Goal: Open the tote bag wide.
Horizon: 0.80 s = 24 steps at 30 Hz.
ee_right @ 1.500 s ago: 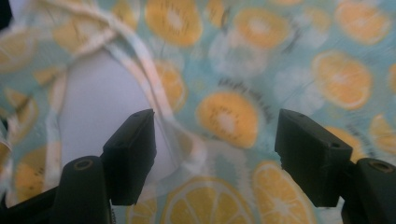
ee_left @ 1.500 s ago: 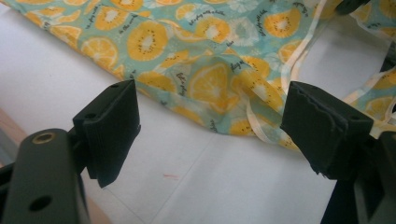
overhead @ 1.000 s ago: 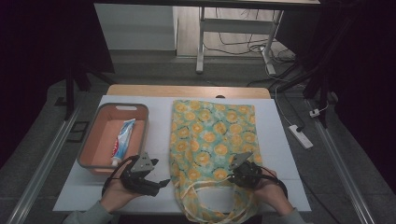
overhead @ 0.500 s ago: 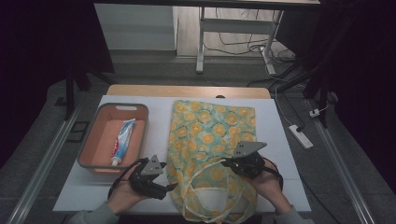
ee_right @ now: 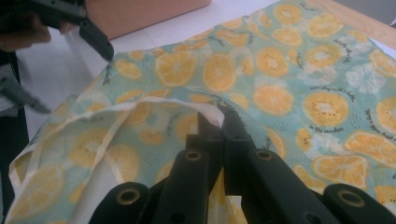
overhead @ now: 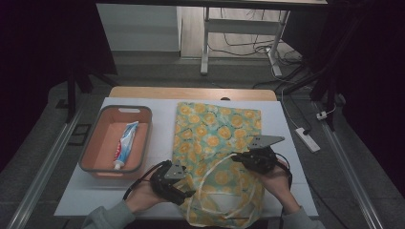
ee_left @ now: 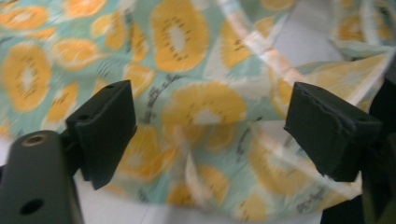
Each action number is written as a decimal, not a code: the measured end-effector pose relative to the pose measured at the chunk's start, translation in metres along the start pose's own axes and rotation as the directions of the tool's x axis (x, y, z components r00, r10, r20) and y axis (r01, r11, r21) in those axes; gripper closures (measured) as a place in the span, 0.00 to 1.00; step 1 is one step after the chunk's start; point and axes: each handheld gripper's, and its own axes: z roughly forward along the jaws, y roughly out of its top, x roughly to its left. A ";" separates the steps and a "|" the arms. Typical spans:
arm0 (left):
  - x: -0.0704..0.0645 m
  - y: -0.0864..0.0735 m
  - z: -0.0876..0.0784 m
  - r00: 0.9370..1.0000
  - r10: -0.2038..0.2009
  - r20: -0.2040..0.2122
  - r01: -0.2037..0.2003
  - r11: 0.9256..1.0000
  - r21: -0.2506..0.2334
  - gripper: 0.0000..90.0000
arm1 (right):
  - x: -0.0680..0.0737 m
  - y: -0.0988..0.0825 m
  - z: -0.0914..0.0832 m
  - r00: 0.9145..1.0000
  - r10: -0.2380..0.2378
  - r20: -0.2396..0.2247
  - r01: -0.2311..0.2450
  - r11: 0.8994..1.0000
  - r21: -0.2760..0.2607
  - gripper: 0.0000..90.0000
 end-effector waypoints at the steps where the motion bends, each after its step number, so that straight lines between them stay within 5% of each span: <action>1: 0.000 0.003 0.002 1.000 0.004 -0.002 -0.004 1.000 0.001 0.13 | 0.000 0.000 0.000 1.000 0.000 0.000 0.000 1.000 0.000 0.99; 6: -0.001 0.017 0.006 1.000 0.005 0.000 -0.005 1.000 -0.027 0.13 | -0.006 -0.004 0.002 1.000 0.028 -0.005 -0.028 1.000 -0.004 0.99; 12: -0.002 0.025 0.032 1.000 0.001 -0.019 0.001 0.998 0.064 0.14 | -0.004 -0.004 0.002 1.000 0.026 -0.006 -0.026 1.000 -0.003 0.99; 16: -0.002 0.020 0.044 0.998 0.003 -0.064 0.004 0.994 0.110 0.42 | -0.005 -0.005 -0.001 1.000 0.026 -0.002 -0.026 1.000 -0.007 0.99; 17: -0.002 0.019 0.047 0.997 0.007 -0.074 0.002 0.993 0.121 0.42 | -0.005 -0.005 -0.001 1.000 0.026 -0.002 -0.026 1.000 -0.007 0.99; 18: 0.000 0.017 0.049 0.997 0.008 -0.080 0.003 0.991 0.133 0.62 | -0.006 -0.005 -0.001 1.000 0.027 -0.003 -0.027 1.000 -0.007 0.99; 22: 0.008 0.014 0.048 0.996 -0.027 -0.083 0.038 0.991 0.129 0.98 | -0.005 -0.007 0.000 1.000 0.025 -0.010 -0.025 1.000 0.001 0.99; 24: 0.010 0.014 0.042 0.997 -0.039 -0.063 0.046 0.992 0.115 0.98 | -0.005 -0.008 -0.002 1.000 0.027 -0.011 -0.027 1.000 0.000 0.99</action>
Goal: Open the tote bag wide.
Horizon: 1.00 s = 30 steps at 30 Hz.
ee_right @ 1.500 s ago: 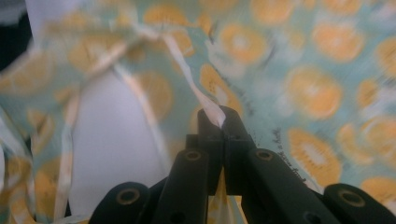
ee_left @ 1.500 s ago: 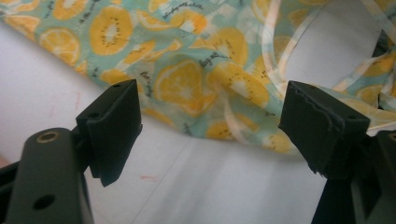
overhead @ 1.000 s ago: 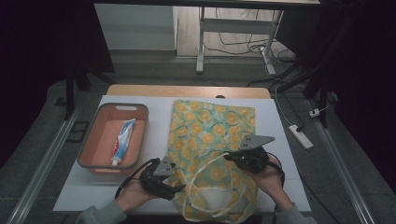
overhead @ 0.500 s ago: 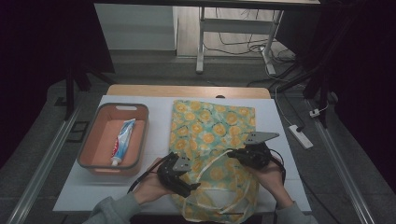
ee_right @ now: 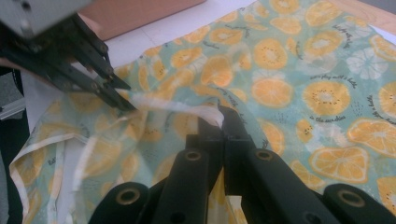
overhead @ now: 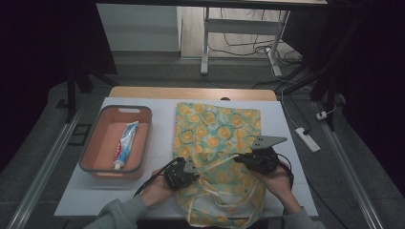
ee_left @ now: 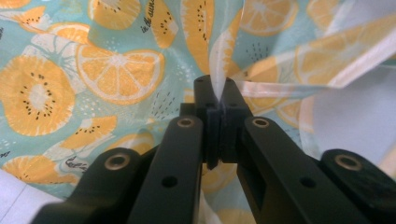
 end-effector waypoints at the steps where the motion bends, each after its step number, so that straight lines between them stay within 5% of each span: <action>1: 0.001 -0.001 -0.005 1.000 -0.006 0.010 0.006 1.000 -0.011 0.98 | 0.000 0.000 0.000 1.000 0.000 0.000 0.000 1.000 0.000 0.99; 6: 0.007 0.001 -0.050 0.998 -0.026 0.062 0.033 0.992 -0.125 0.98 | 0.004 0.003 -0.014 1.000 -0.017 -0.020 0.016 0.999 -0.034 0.99; 9: 0.020 0.006 -0.079 0.995 -0.067 0.070 0.081 0.973 -0.217 0.98 | 0.008 0.010 -0.017 0.999 -0.036 -0.028 0.034 0.997 -0.062 0.99; 12: 0.037 0.011 -0.098 0.994 -0.105 0.030 0.109 0.956 -0.272 0.98 | 0.011 0.022 -0.015 0.997 -0.074 -0.012 0.073 0.995 -0.067 0.99; 17: 0.054 0.017 -0.092 0.989 -0.148 -0.013 0.139 0.954 -0.266 0.98 | -0.006 0.038 0.002 0.998 -0.063 0.020 0.064 0.996 -0.057 0.98; 21: 0.064 0.023 -0.072 0.983 -0.171 -0.064 0.153 0.964 -0.219 0.98 | -0.026 0.039 0.019 0.998 -0.035 0.044 0.036 0.999 -0.033 0.98; 23: 0.068 0.025 -0.063 0.981 -0.180 -0.074 0.162 0.966 -0.201 0.98 | -0.043 0.031 0.036 0.999 0.021 0.029 -0.021 1.000 -0.005 0.96; 26: 0.074 0.026 -0.056 0.977 -0.206 -0.062 0.191 0.962 -0.196 0.98 | -0.050 0.024 0.044 0.998 0.052 0.031 -0.053 0.998 0.031 0.72; 30: 0.078 0.028 -0.053 0.971 -0.233 -0.049 0.218 0.954 -0.205 0.98 | -0.033 0.031 0.026 1.000 0.014 0.021 -0.013 0.999 -0.044 0.50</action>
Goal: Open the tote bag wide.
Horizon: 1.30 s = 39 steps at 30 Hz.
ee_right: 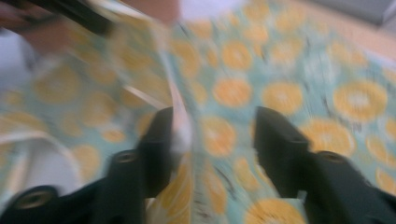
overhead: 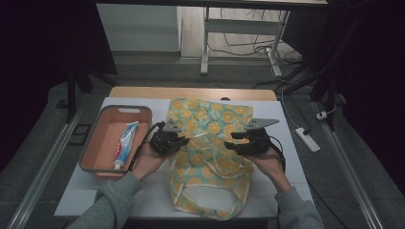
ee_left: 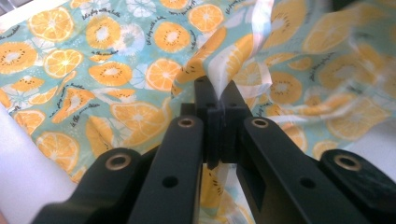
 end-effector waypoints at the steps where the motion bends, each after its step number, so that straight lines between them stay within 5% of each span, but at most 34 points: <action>1: 0.001 0.000 0.001 1.000 -0.010 0.006 0.010 1.000 -0.002 0.98 | 0.008 0.004 -0.004 1.000 -0.026 -0.005 0.026 1.000 -0.005 0.46; 5: 0.004 0.001 0.005 0.999 -0.033 0.015 0.033 0.999 -0.002 0.98 | 0.040 0.021 -0.005 0.991 -0.128 -0.040 0.130 0.991 0.030 0.36; 9: 0.003 0.001 0.006 0.999 -0.034 0.016 0.034 0.999 -0.003 0.98 | 0.051 0.025 0.018 0.985 -0.169 -0.046 0.173 0.981 0.092 0.33; 16: 0.003 0.001 0.004 0.999 -0.034 0.032 0.034 0.999 -0.008 0.98 | 0.027 0.010 0.068 0.988 -0.153 0.011 0.147 0.968 0.202 0.41; 20: 0.004 0.002 0.001 0.998 -0.041 0.052 0.042 0.999 -0.024 0.98 | 0.027 0.003 0.083 0.983 -0.183 0.018 0.172 0.949 0.264 0.46; 25: 0.005 0.001 -0.001 0.998 -0.045 0.045 0.047 0.998 -0.033 0.98 | 0.028 -0.001 0.090 0.978 -0.206 -0.010 0.198 0.922 0.334 0.96; 26: 0.006 0.001 -0.001 0.998 -0.044 0.044 0.045 0.998 -0.034 0.98 | 0.029 0.000 0.089 0.977 -0.211 -0.013 0.203 0.920 0.335 0.98; 33: 0.006 0.002 -0.012 0.998 -0.044 0.045 0.048 0.995 -0.092 0.88 | 0.025 0.028 0.049 0.990 -0.124 -0.074 0.134 0.980 0.150 0.99; 39: 0.000 0.006 -0.024 0.999 -0.022 0.031 0.026 0.989 -0.147 0.76 | 0.021 0.047 0.026 0.993 -0.108 -0.046 0.110 0.992 0.053 0.99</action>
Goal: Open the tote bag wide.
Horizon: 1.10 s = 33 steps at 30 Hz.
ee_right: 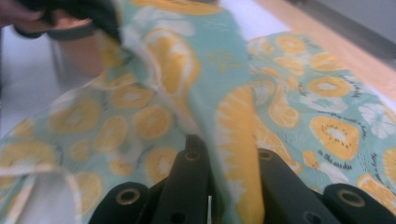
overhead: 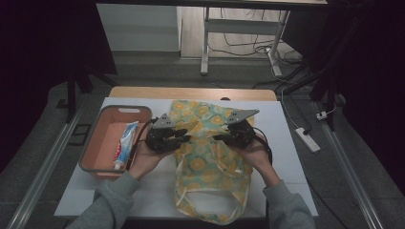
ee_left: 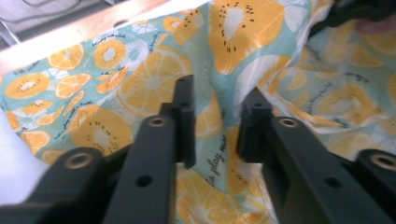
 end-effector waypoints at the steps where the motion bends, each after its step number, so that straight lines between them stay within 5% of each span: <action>1: 0.000 0.000 -0.001 1.000 0.002 -0.005 -0.002 1.000 -0.004 0.72 | -0.002 0.000 0.002 1.000 0.008 0.009 -0.008 1.000 -0.002 0.99; 6: 0.000 0.000 -0.010 1.000 0.013 -0.017 -0.013 1.000 -0.013 0.55 | -0.015 -0.009 0.020 0.997 0.050 0.065 -0.053 0.998 0.047 0.99; 13: 0.000 0.000 -0.037 0.999 0.042 -0.011 -0.043 0.999 -0.013 0.33 | -0.029 -0.018 0.030 0.992 0.109 0.067 -0.113 0.992 0.059 0.99; 20: 0.015 -0.010 -0.073 0.999 0.012 -0.051 -0.011 1.000 0.019 0.30 | -0.033 -0.021 0.025 0.988 0.139 0.063 -0.142 0.989 0.036 0.99; 26: 0.035 -0.023 -0.078 0.996 -0.021 -0.092 0.029 0.995 0.094 0.30 | -0.033 -0.021 0.026 0.989 0.141 0.050 -0.142 0.989 0.032 0.99; 33: 0.059 -0.033 -0.087 0.986 -0.049 -0.157 0.069 0.990 0.124 0.31 | -0.032 -0.020 0.027 0.989 0.140 0.042 -0.141 0.989 0.032 0.99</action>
